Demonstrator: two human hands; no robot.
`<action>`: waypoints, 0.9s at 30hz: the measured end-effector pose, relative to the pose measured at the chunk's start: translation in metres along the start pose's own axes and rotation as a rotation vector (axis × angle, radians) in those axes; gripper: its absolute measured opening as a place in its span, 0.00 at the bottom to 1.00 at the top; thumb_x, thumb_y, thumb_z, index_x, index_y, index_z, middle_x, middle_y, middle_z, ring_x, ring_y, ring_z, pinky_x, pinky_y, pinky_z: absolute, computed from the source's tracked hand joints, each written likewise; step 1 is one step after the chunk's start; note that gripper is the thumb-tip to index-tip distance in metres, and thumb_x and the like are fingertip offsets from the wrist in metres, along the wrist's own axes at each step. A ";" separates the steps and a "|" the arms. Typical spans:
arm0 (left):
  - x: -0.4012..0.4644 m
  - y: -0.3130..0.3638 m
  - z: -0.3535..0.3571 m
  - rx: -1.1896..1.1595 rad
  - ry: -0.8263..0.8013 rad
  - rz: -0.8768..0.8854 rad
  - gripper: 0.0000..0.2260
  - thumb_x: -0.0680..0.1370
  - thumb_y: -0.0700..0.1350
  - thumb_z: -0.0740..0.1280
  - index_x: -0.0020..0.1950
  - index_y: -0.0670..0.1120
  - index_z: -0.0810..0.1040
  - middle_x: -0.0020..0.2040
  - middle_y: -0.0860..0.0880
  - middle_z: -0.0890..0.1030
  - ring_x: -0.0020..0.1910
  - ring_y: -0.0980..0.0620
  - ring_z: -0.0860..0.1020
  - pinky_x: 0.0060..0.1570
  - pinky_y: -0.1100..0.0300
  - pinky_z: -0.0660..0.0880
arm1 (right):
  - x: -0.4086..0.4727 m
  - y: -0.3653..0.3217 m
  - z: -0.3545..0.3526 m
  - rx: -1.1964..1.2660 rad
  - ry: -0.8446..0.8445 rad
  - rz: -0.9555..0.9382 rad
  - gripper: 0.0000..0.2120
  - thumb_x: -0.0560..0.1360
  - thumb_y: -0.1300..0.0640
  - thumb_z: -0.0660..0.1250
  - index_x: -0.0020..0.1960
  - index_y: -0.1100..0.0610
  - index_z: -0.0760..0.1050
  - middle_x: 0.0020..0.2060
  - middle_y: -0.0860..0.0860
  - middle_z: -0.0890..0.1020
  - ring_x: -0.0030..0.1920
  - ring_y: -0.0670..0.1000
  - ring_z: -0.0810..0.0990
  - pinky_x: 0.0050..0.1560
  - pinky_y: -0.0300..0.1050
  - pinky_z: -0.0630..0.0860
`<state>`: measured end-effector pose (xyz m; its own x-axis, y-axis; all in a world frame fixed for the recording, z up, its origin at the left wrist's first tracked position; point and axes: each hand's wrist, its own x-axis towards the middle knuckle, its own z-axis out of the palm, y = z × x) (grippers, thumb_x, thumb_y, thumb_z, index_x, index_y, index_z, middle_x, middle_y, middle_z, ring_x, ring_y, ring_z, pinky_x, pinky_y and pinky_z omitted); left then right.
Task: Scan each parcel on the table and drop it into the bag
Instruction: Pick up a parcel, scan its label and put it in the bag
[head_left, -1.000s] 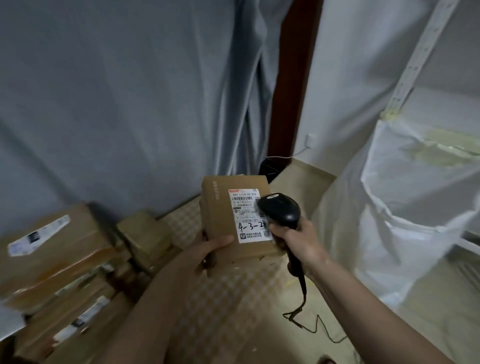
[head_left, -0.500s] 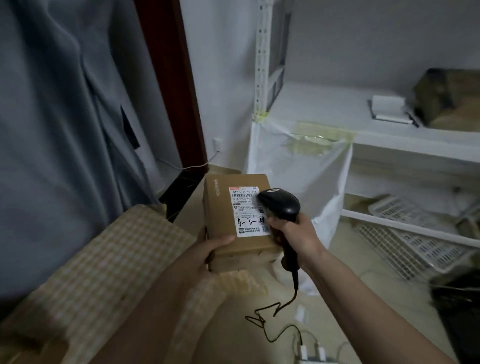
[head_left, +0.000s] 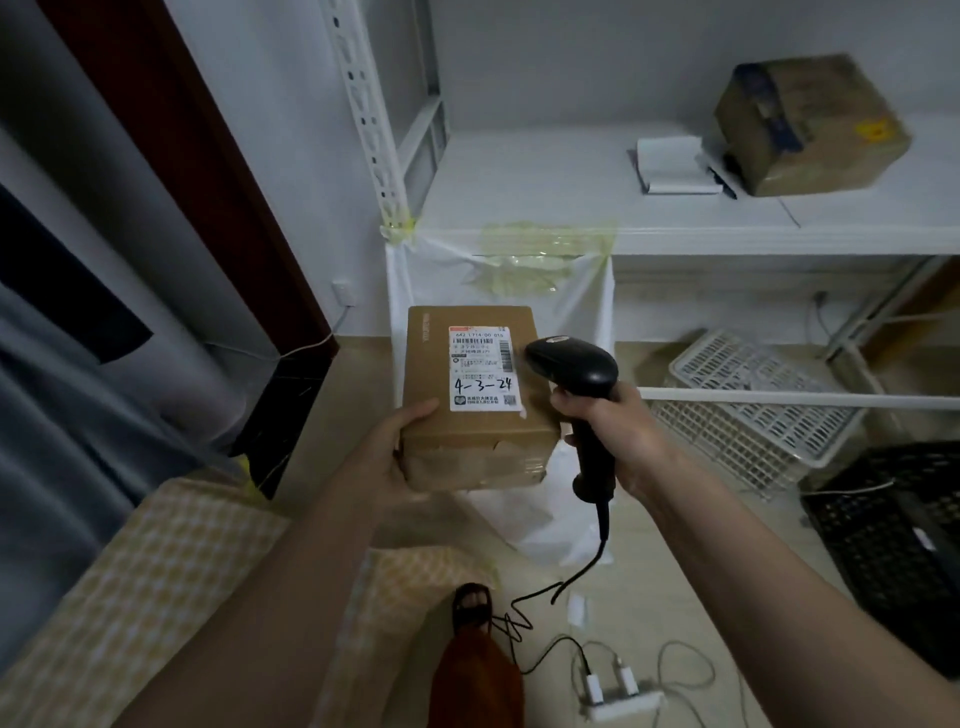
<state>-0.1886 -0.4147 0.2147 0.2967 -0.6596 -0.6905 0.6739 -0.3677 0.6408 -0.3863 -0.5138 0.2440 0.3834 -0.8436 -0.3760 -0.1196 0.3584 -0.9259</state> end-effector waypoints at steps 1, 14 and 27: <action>0.011 0.009 0.005 0.003 -0.009 -0.005 0.09 0.73 0.46 0.70 0.51 0.46 0.83 0.44 0.47 0.86 0.40 0.46 0.85 0.43 0.50 0.80 | 0.008 -0.002 -0.002 0.005 0.014 0.004 0.05 0.73 0.63 0.70 0.48 0.56 0.77 0.42 0.54 0.81 0.45 0.54 0.78 0.53 0.54 0.77; 0.251 0.100 0.044 0.258 0.076 -0.280 0.14 0.71 0.53 0.74 0.50 0.48 0.77 0.45 0.45 0.80 0.45 0.45 0.77 0.40 0.54 0.72 | 0.214 0.008 0.038 0.084 0.180 0.212 0.06 0.71 0.64 0.71 0.47 0.58 0.80 0.41 0.57 0.81 0.45 0.57 0.79 0.49 0.52 0.75; 0.413 0.003 0.007 0.546 0.211 -0.476 0.41 0.62 0.54 0.79 0.71 0.41 0.70 0.64 0.44 0.76 0.59 0.42 0.76 0.61 0.50 0.73 | 0.303 0.099 0.039 0.142 0.249 0.473 0.03 0.74 0.65 0.67 0.48 0.60 0.78 0.41 0.59 0.81 0.42 0.57 0.79 0.41 0.46 0.74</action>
<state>-0.0684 -0.6932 -0.0662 0.2177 -0.2291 -0.9488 0.3467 -0.8906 0.2945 -0.2467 -0.7183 0.0401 0.0876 -0.6407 -0.7628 -0.0951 0.7569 -0.6466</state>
